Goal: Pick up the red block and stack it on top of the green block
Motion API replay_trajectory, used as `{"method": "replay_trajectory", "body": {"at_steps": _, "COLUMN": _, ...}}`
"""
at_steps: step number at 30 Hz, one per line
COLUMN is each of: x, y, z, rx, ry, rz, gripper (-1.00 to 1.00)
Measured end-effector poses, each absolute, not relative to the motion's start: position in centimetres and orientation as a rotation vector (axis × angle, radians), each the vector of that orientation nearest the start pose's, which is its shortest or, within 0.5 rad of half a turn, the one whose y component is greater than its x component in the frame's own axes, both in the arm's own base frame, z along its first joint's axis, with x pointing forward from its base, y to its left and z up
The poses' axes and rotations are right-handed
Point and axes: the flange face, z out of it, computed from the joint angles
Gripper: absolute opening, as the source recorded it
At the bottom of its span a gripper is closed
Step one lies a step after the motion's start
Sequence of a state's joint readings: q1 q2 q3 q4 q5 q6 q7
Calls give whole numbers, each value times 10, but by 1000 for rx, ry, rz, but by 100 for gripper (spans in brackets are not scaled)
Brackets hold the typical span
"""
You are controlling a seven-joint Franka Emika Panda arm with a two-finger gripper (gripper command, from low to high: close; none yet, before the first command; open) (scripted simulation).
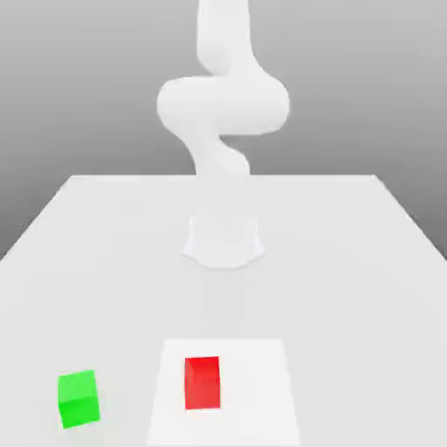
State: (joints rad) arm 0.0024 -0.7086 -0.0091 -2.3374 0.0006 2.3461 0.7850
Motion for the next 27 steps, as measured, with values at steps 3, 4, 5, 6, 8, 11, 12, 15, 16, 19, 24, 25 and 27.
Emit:
{"method": "replay_trajectory", "body": {"at_steps": 3, "x": 418, "y": -8, "z": 601, "rx": -2580, "ry": 1063, "rz": -816, "gripper": 0}}
{"method": "replay_trajectory", "body": {"at_steps": 4, "x": 427, "y": -9, "z": 580, "rx": -2604, "ry": 1068, "rz": -776, "gripper": 0}}
{"method": "replay_trajectory", "body": {"at_steps": 5, "x": 435, "y": -11, "z": 559, "rx": -2627, "ry": 1073, "rz": -736, "gripper": 0}}
{"method": "replay_trajectory", "body": {"at_steps": 6, "x": 443, "y": -12, "z": 538, "rx": -2650, "ry": 1078, "rz": -696, "gripper": 0}}
{"method": "replay_trajectory", "body": {"at_steps": 8, "x": 454, "y": -15, "z": 495, "rx": -2694, "ry": 1086, "rz": -614, "gripper": 0}}
{"method": "replay_trajectory", "body": {"at_steps": 11, "x": 462, "y": -18, "z": 430, "rx": -2756, "ry": 1097, "rz": -487, "gripper": 0}}
{"method": "replay_trajectory", "body": {"at_steps": 12, "x": 463, "y": -19, "z": 408, "rx": -2776, "ry": 1101, "rz": -444, "gripper": 0}}
{"method": "replay_trajectory", "body": {"at_steps": 15, "x": 459, "y": -23, "z": 344, "rx": -2831, "ry": 1109, "rz": -312, "gripper": 0}}
{"method": "replay_trajectory", "body": {"at_steps": 16, "x": 456, "y": -24, "z": 323, "rx": -2849, "ry": 1111, "rz": -267, "gripper": 0}}
{"method": "replay_trajectory", "body": {"at_steps": 19, "x": 441, "y": -28, "z": 262, "rx": -2896, "ry": 1118, "rz": -130, "gripper": 0}}
{"method": "replay_trajectory", "body": {"at_steps": 24, "x": 422, "y": -30, "z": 186, "rx": -2935, "ry": 1117, "rz": -5, "gripper": 0}}
{"method": "replay_trajectory", "body": {"at_steps": 25, "x": 421, "y": -30, "z": 175, "rx": -2936, "ry": 1117, "rz": -3, "gripper": 0}}
{"method": "replay_trajectory", "body": {"at_steps": 27, "x": 420, "y": -30, "z": 152, "rx": -2937, "ry": 1117, "rz": -1, "gripper": 0}}
